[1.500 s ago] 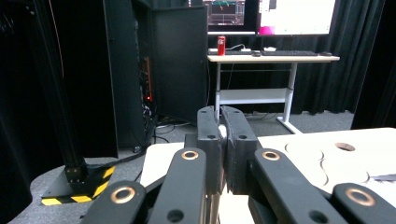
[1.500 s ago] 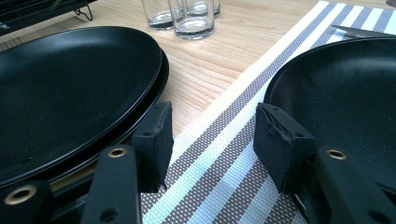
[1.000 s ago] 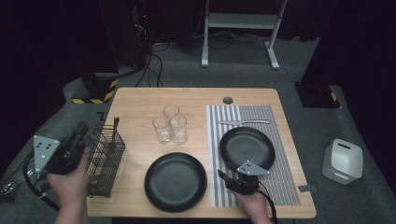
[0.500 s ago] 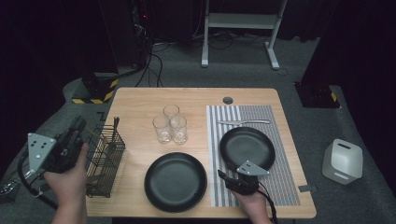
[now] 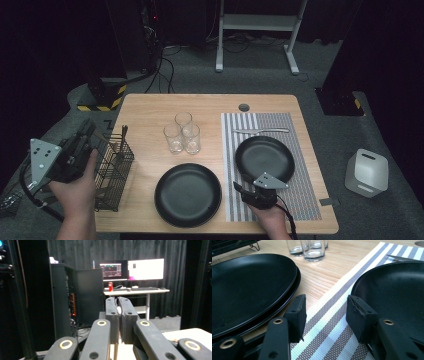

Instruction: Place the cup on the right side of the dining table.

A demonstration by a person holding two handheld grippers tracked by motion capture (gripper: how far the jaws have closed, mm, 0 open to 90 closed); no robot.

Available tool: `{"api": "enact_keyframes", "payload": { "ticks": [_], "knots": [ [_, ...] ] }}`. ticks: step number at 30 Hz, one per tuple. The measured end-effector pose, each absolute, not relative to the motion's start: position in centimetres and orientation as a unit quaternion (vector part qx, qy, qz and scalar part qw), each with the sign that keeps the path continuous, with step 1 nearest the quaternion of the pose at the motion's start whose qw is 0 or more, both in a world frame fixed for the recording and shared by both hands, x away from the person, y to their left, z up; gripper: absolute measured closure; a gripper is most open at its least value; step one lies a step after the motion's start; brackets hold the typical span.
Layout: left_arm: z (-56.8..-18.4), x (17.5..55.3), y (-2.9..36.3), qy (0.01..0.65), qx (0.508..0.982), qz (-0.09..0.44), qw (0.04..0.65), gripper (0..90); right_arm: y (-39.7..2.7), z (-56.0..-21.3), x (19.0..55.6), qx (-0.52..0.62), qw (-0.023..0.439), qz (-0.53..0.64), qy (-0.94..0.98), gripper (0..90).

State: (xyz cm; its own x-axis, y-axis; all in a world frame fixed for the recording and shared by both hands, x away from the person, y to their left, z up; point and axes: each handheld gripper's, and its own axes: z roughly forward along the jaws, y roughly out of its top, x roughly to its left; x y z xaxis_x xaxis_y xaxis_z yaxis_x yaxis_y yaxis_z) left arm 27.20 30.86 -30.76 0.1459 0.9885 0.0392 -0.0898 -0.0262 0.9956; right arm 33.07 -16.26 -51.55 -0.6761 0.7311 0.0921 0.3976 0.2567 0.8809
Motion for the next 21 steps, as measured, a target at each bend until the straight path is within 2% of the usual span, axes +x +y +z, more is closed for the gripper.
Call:
{"api": "enact_keyframes", "payload": {
  "ticks": [21],
  "knots": [
    [-30.6, 27.4, 27.8, 0.403, 0.535, 0.470, 0.575, 86.5, -16.4, -51.4, 33.0, 0.366, 0.179, 0.490, 0.771, 50.2]
  ]
}}
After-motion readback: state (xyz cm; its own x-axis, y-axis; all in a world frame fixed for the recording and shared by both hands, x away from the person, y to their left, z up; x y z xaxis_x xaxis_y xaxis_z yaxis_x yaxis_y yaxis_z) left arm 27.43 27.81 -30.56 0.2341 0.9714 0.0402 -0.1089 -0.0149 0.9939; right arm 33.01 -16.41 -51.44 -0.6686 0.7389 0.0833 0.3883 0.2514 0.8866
